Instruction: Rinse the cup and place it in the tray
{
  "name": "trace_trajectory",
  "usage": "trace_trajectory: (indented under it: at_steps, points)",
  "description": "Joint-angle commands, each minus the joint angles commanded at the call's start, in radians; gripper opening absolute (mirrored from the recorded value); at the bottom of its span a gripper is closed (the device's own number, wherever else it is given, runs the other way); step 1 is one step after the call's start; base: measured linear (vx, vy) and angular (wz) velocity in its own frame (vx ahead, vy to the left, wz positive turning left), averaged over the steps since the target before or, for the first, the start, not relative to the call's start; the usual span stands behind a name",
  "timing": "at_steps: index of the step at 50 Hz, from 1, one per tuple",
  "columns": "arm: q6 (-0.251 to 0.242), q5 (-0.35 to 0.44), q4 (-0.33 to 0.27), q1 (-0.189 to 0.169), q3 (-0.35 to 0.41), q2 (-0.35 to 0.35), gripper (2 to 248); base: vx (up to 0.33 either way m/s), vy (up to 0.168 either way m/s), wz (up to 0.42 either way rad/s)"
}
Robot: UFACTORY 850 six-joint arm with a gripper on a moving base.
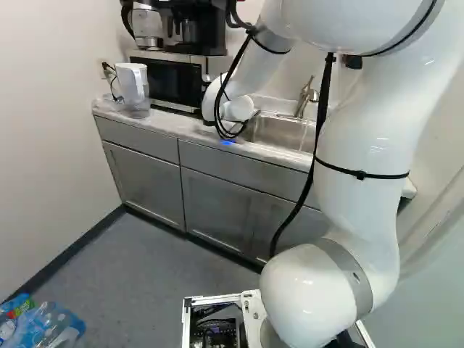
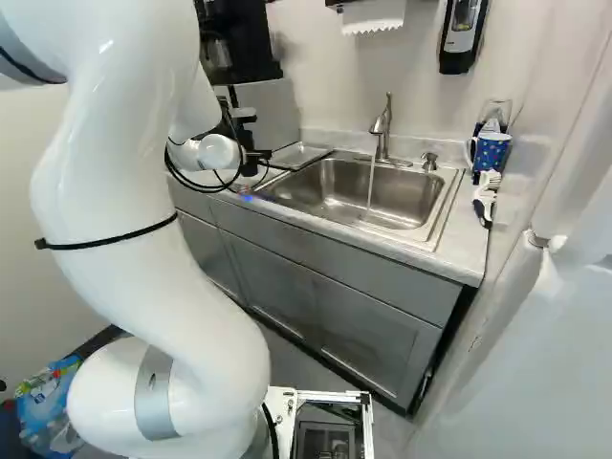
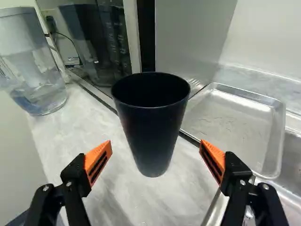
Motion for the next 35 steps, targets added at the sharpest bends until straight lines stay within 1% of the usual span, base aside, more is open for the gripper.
trace_trajectory:
  at_steps: [22,34,35]
  points:
    - [0.0,0.0,0.0,-0.004,-0.043,-0.038,247,0.0,0.0,0.0]
    - [0.0,0.0,0.0,-0.003,-0.047,-0.041,247,0.0,0.0,0.0]
    - [0.0,0.0,0.0,-0.003,-0.047,-0.041,239,0.0,0.0,0.0]
